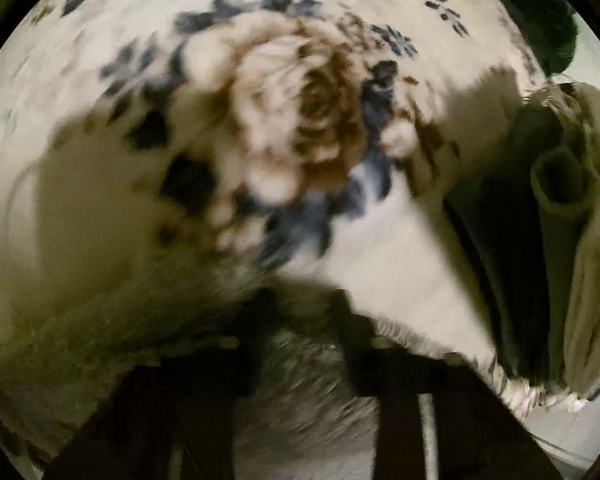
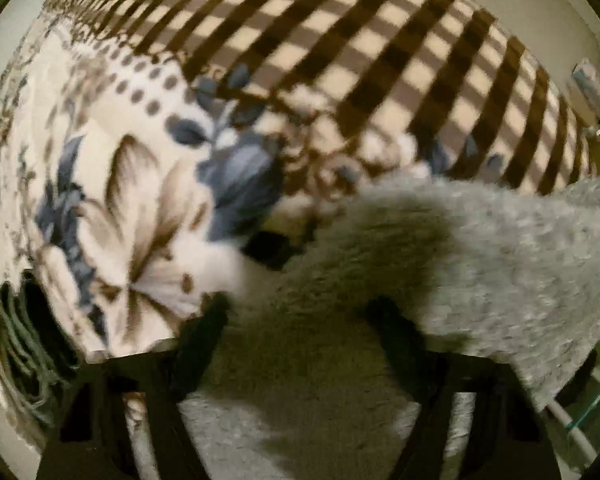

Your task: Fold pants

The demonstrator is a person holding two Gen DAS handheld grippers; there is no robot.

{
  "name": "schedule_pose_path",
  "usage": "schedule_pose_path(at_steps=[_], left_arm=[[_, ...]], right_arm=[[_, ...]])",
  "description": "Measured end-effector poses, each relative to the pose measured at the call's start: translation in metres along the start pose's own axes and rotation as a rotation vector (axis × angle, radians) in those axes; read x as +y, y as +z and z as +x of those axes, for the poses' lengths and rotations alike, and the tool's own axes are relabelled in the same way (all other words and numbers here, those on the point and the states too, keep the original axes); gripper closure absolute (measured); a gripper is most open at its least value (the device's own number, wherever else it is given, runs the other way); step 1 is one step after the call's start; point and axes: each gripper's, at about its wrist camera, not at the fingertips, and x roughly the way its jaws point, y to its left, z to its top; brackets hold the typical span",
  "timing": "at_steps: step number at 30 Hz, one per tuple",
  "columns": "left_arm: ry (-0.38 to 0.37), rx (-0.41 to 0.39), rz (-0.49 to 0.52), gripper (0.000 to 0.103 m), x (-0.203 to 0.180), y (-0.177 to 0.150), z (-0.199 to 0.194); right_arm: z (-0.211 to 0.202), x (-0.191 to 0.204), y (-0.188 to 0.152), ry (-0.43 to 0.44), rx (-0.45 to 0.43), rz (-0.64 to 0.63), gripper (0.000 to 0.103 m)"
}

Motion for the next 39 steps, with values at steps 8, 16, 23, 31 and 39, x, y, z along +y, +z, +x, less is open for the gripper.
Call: schedule_pose_path(at_steps=[8,16,23,31,39], left_arm=[[-0.143,-0.078,0.026,0.096,0.026,-0.023,-0.048],[-0.250,-0.153,0.065,0.099,0.083,-0.056,-0.144],[-0.237,-0.039,-0.008,0.097,0.167,-0.085,-0.151],[-0.421,0.031,-0.069,0.032,0.099,-0.060,-0.104],[-0.223,0.134,-0.110,0.032,0.022,-0.004,-0.009]], right_arm=[[-0.042,-0.038,-0.022,0.053,-0.089,-0.007,0.096],[-0.126,-0.101,-0.072,0.103,-0.178,-0.082,0.096],[-0.145,-0.210,-0.129,0.037,-0.172,-0.086,0.096],[-0.080,-0.250,-0.147,0.002,-0.109,-0.069,0.096],[-0.065,-0.211,-0.151,-0.003,-0.154,-0.121,0.096]])
